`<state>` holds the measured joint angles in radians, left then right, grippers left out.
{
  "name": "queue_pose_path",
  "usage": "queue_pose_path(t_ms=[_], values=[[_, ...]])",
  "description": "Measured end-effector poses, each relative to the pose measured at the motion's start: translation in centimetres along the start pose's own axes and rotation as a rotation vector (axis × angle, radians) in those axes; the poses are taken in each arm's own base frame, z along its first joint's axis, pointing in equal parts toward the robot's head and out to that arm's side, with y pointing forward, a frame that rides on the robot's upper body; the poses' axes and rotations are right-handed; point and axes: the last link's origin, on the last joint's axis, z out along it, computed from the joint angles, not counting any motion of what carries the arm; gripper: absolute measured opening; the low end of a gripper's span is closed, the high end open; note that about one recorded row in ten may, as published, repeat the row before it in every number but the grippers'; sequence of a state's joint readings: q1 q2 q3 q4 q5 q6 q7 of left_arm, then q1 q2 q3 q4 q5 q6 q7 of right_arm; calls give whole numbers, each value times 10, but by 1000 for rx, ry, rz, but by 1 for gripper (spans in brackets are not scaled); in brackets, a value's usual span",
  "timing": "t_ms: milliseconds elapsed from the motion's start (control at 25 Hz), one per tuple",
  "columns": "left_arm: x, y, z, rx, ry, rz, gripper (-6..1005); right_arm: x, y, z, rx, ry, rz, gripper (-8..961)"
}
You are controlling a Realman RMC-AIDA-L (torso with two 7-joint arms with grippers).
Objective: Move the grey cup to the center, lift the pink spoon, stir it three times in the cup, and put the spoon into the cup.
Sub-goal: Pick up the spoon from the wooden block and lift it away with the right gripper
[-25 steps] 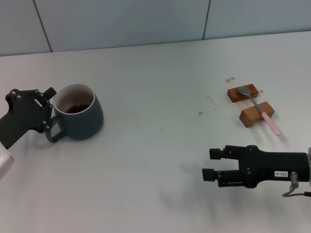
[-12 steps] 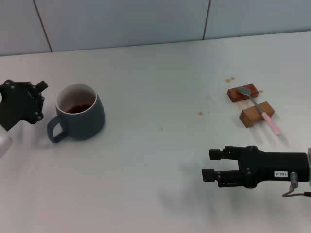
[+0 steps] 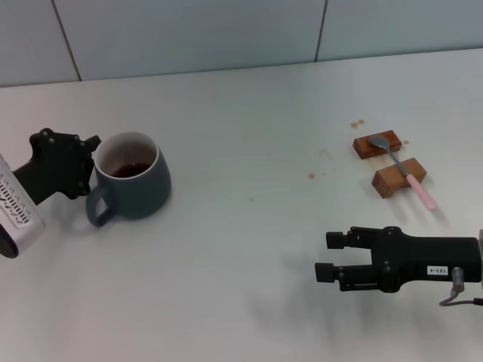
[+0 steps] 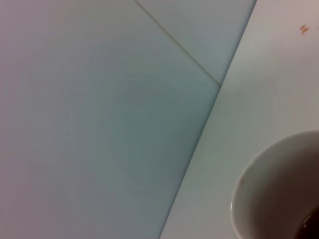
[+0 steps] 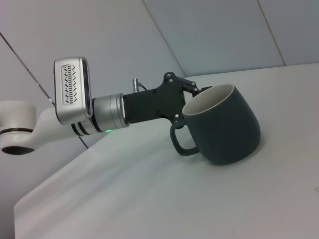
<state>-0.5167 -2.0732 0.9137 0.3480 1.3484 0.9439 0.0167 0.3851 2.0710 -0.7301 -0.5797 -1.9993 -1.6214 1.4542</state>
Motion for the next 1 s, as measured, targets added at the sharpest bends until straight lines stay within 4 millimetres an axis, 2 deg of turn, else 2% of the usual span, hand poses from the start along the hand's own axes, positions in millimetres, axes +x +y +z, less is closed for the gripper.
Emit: queue_pose_path(t_ms=[320,560,920,1000], values=[[16,6,5,-68,71,11,-2,2,0,-1,0,16,6,786],[20,12,9,-98,83,2,-1,3,0,-1,-1,23,8,783],[22,25,8,-127,83,-97,-2,6,1,-1,2,21,17,780],[18,31,5,-110,68,-177,-2,6,1,-1,3,20,18,779]])
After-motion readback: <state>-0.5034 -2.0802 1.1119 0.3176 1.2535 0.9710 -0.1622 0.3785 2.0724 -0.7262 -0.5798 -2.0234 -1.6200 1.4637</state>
